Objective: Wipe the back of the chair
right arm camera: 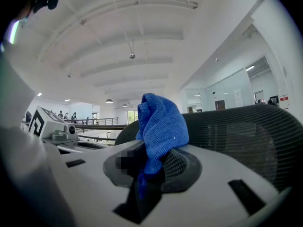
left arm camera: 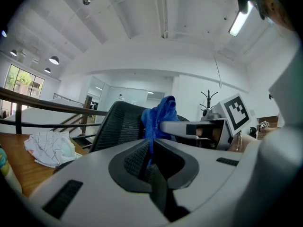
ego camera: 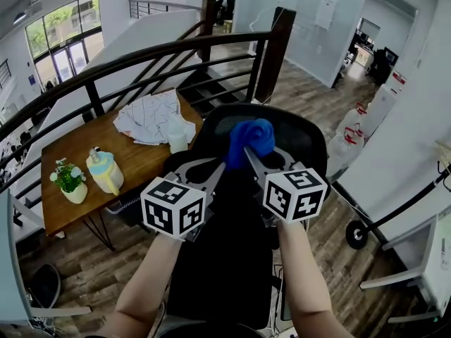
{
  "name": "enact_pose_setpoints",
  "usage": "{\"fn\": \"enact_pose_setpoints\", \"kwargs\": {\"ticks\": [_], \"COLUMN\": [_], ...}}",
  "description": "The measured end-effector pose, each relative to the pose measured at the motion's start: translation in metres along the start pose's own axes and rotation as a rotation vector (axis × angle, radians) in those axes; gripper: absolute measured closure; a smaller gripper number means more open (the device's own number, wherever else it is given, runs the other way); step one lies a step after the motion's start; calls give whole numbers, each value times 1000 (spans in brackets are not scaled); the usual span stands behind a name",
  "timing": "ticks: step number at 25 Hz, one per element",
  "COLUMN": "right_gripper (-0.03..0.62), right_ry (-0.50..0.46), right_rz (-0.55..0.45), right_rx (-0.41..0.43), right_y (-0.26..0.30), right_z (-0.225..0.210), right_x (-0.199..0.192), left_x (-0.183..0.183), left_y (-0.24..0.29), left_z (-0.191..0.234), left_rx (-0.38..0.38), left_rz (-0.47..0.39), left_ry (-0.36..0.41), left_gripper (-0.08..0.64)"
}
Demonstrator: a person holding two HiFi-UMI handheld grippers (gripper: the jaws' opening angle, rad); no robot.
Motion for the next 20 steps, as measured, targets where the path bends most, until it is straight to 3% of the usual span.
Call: {"fn": "enact_pose_setpoints", "kwargs": {"ticks": [20], "right_gripper": [500], "right_ry": [28], "right_rz": [-34], "right_rx": [-246], "right_y": [-96], "right_z": [-65], "right_x": [-3], "left_x": [0], "left_y": [42], "left_z": [-72], "left_rx": [-151], "left_rz": [23], "left_ry": [5], "left_gripper": [525]}}
Point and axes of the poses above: the fingertips, and each gripper's own axes: y forward along the fingers, z to its left, x out of its top, the point moved 1 cm from there along -y, backward along the fingers, and after that the axes turned 8 degrees about x, right-handed, at the moved point
